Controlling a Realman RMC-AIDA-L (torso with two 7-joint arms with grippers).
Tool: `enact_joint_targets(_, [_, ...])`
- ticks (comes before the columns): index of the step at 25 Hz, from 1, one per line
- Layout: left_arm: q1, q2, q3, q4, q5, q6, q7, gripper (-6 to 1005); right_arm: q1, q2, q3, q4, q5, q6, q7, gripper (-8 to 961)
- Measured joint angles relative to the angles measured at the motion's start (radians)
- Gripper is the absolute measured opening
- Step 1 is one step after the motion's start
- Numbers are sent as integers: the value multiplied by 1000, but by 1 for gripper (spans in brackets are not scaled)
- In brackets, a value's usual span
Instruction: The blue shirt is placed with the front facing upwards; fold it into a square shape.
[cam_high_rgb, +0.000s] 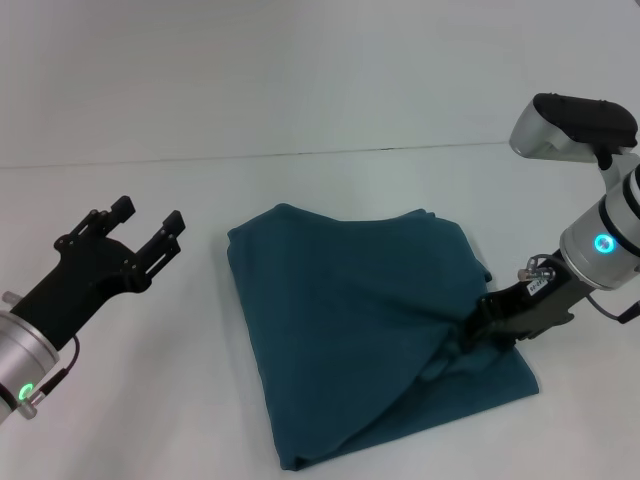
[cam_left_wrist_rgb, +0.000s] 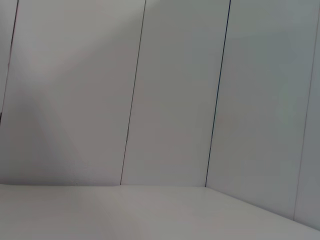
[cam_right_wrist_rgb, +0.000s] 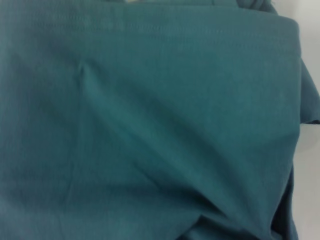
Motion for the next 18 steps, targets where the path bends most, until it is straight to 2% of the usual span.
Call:
enact_joint_targets(3, [0, 0, 0, 0, 0, 0, 0, 720, 3, 1, -11, 1, 3, 7, 6, 417])
enact_joint_targets(8, [0, 0, -2, 0, 0, 0, 0, 720, 12, 1, -21, 20, 2, 24, 12, 651])
enact_joint_targets(11, [-1, 0, -3, 0, 0, 0, 0, 720, 14, 1, -32, 37, 2, 27, 13, 683])
enact_joint_targets(18, [-2, 0, -5, 0, 0, 0, 0, 720, 18, 0, -40, 52, 0, 28, 18, 611])
